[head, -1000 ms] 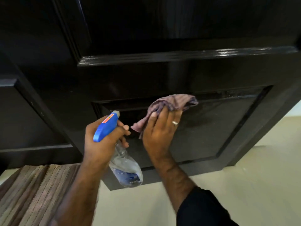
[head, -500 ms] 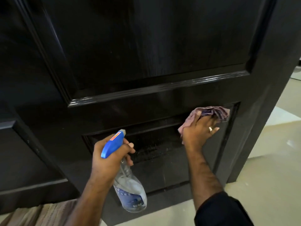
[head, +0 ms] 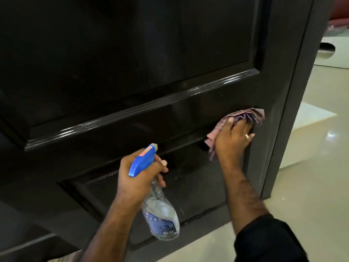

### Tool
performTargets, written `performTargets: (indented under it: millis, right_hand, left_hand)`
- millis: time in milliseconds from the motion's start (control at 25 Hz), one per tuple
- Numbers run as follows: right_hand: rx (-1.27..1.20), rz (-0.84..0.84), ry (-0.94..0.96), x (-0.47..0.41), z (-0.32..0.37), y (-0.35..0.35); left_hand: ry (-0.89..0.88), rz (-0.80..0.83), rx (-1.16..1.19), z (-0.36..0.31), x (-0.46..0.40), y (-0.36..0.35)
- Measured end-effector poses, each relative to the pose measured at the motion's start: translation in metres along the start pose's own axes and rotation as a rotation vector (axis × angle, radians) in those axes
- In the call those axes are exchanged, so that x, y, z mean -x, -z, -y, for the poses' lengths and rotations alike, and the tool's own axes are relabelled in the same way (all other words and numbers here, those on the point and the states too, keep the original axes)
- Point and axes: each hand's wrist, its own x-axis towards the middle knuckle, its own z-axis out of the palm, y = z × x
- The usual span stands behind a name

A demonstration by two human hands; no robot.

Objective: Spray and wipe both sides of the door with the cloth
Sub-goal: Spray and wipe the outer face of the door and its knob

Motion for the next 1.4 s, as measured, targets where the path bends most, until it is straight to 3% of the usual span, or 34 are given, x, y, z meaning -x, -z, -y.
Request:
performTargets:
  millis: [80, 160, 240, 320, 400, 480, 560, 600, 720, 800, 880, 1000, 1200, 1280, 1400]
  right_hand:
    - [0.014, -0.032, 0.043, 0.0, -0.01, 0.006]
    - [0.084, 0.004, 0.318, 0.043, -0.022, 0.0]
    - [0.133, 0.158, 0.63, 0.09, -0.033, 0.002]
    - [0.131, 0.226, 0.736, 0.074, -0.049, 0.011]
    - [0.168, 0.129, 0.634, 0.029, -0.061, 0.015]
    - [0.092, 0.029, 0.36, -0.014, -0.061, 0.017]
    - [-0.013, -0.004, 0.249, -0.002, -0.04, 0.02]
    - [-0.049, 0.038, 0.319, 0.021, -0.033, 0.018]
    - [-0.107, 0.343, 0.857, 0.068, -0.036, 0.032]
    - [-0.018, 0.331, 1.109, 0.027, -0.051, 0.038]
    - [0.019, 0.231, 1.075, -0.011, -0.063, 0.038]
    - [-0.006, 0.166, 0.853, -0.007, -0.07, 0.033]
    - [-0.122, 0.008, 0.256, -0.013, -0.061, 0.018]
    - [-0.127, -0.008, 0.263, 0.008, -0.038, 0.013]
    - [-0.057, 0.186, 0.612, 0.045, -0.042, 0.021]
  left_hand:
    - [-0.003, 0.035, 0.015, -0.003, -0.009, -0.019]
    - [-0.015, 0.056, 0.026, -0.003, -0.016, -0.035]
    - [-0.016, 0.065, 0.011, 0.003, -0.02, -0.045]
    - [-0.003, 0.074, 0.007, 0.006, -0.019, -0.051]
    - [0.002, 0.09, -0.003, 0.008, -0.02, -0.055]
    - [0.003, 0.111, -0.025, 0.011, -0.022, -0.059]
    - [-0.005, 0.113, -0.037, 0.012, -0.023, -0.062]
    - [-0.006, 0.109, -0.036, 0.012, -0.023, -0.062]
    - [-0.014, 0.095, -0.038, 0.007, -0.024, -0.062]
    - [-0.035, 0.099, -0.046, 0.007, -0.023, -0.061]
    - [-0.045, 0.108, -0.068, 0.009, -0.023, -0.062]
    - [-0.022, 0.108, -0.05, 0.009, -0.02, -0.067]
    - [-0.008, 0.153, -0.036, 0.005, -0.022, -0.07]
    - [-0.002, 0.155, -0.042, 0.007, -0.024, -0.073]
    - [0.022, 0.151, -0.054, 0.01, -0.026, -0.088]
